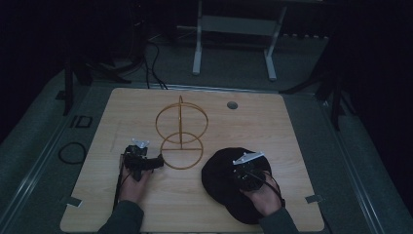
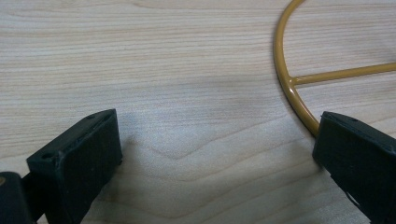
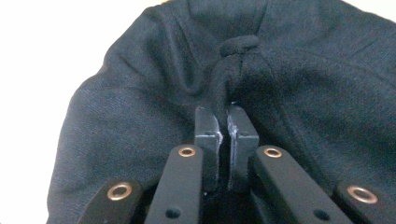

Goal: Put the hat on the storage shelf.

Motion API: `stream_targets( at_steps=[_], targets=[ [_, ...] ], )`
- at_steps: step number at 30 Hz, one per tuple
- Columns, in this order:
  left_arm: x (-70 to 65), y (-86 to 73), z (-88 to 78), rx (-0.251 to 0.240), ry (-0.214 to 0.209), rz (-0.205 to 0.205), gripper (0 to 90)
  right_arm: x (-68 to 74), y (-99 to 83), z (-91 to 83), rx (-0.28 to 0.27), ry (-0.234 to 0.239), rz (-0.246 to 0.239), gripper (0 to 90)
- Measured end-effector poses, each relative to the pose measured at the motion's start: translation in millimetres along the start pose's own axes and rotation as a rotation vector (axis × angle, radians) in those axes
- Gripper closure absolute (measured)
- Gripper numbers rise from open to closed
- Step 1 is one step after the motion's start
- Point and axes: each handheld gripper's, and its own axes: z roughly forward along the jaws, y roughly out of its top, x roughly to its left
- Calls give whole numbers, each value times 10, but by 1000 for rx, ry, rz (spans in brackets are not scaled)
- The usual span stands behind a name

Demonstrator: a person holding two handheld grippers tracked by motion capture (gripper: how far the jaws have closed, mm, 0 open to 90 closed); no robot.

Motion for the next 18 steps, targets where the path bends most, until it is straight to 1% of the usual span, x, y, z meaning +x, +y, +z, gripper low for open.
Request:
stream_targets(
  at_steps=[2,4,10,11,18],
  targets=[
    [0,0,0,0,0,0,7,-18,36,-55,-16,-6,-15,858],
    [0,0,0,0,0,0,7,-29,60,-88,-22,-11,-22,859],
    [0,0,0,0,0,0,7,-82,133,-220,-52,-7,-21,861],
    [0,0,0,0,0,0,7,-94,150,-250,-60,-13,-22,862],
    [0,0,-1,1,0,0,7,-156,229,-372,-65,-35,-39,862]
  ],
)
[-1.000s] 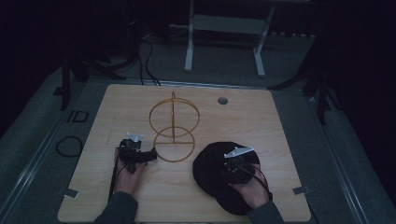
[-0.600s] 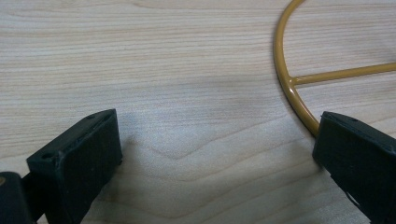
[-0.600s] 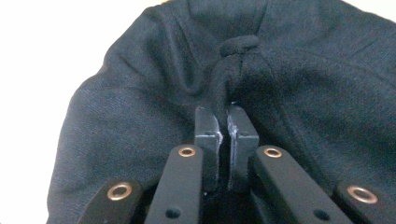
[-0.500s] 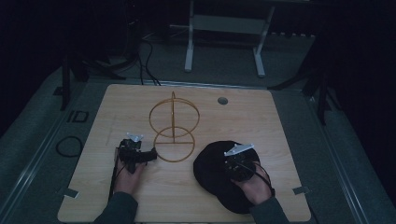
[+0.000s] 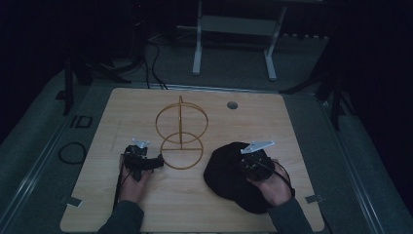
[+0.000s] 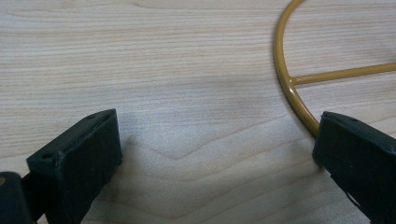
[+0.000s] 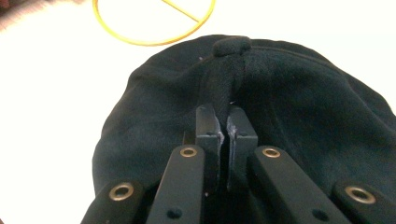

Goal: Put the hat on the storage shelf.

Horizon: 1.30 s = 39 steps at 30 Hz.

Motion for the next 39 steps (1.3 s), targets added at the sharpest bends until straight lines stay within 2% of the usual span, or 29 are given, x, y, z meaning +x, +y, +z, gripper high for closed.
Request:
stream_targets(
  at_steps=[15,22,34,39],
  targets=[
    [0,0,0,0,0,0,7,-39,185,-128,-16,-27,-46,863],
    [-4,-1,-2,1,0,1,7,-69,252,-171,-11,-2,-63,863],
    [-5,-2,-4,2,0,1,7,-110,366,-222,7,-13,-102,862],
    [-6,-2,-4,2,1,1,7,-177,406,-282,-12,-13,-99,863]
  ],
)
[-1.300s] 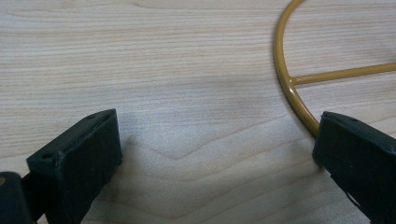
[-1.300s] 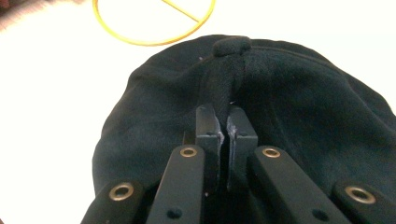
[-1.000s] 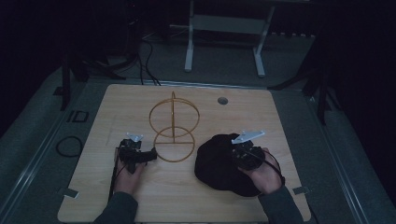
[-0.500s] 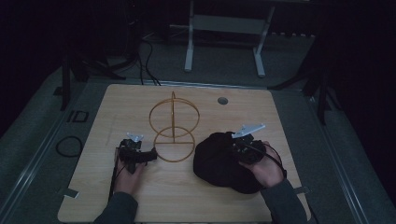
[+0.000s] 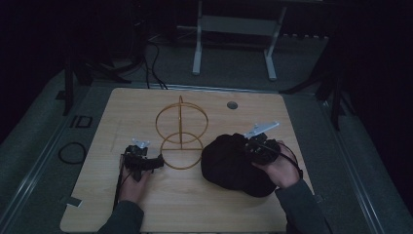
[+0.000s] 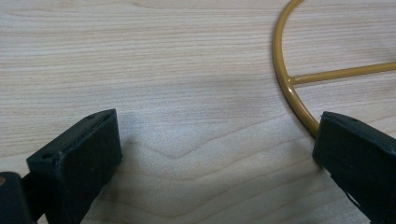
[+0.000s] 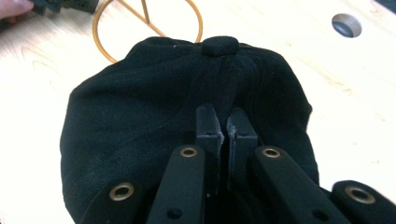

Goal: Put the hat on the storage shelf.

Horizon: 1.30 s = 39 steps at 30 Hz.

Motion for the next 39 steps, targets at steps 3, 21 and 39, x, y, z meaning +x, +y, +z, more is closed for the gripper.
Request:
stream_targets(
  at_steps=[3,21,39],
  targets=[
    [0,0,1,-1,0,0,7,-37,23,-30,-4,-3,0,863],
    [0,0,0,0,0,0,7,-203,148,-115,15,-54,-17,863],
    [0,0,0,0,0,0,7,-364,298,-246,8,-95,-22,862]
  ],
)
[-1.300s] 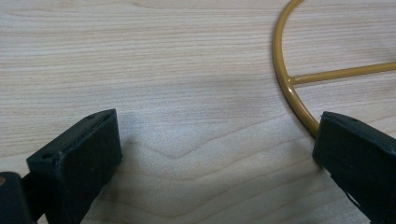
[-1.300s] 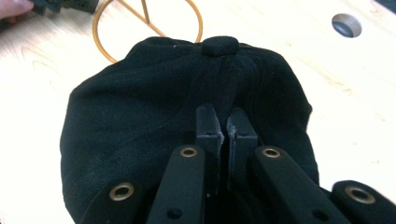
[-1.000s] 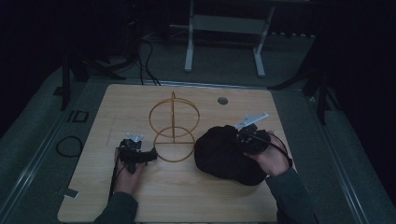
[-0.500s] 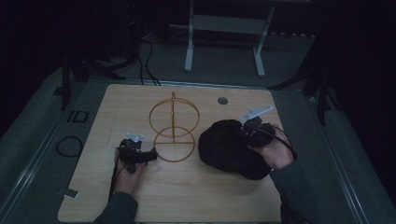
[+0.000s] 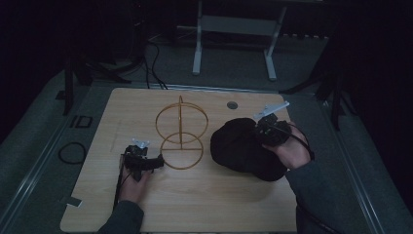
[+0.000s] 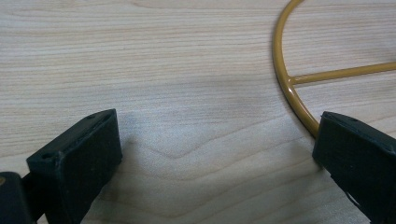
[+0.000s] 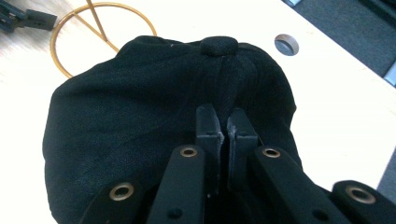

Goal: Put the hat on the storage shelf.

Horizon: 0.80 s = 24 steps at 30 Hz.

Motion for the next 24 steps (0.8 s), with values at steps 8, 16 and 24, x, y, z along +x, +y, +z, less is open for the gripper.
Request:
stream_targets(
  at_steps=[8,16,24],
  targets=[
    [0,0,0,0,0,0,7,-53,63,-15,3,5,-1,862],
    [1,0,0,0,0,1,7,-98,119,-64,-12,1,4,862],
    [2,1,-2,2,0,4,7,-160,194,-144,-34,-7,11,861]
  ],
)
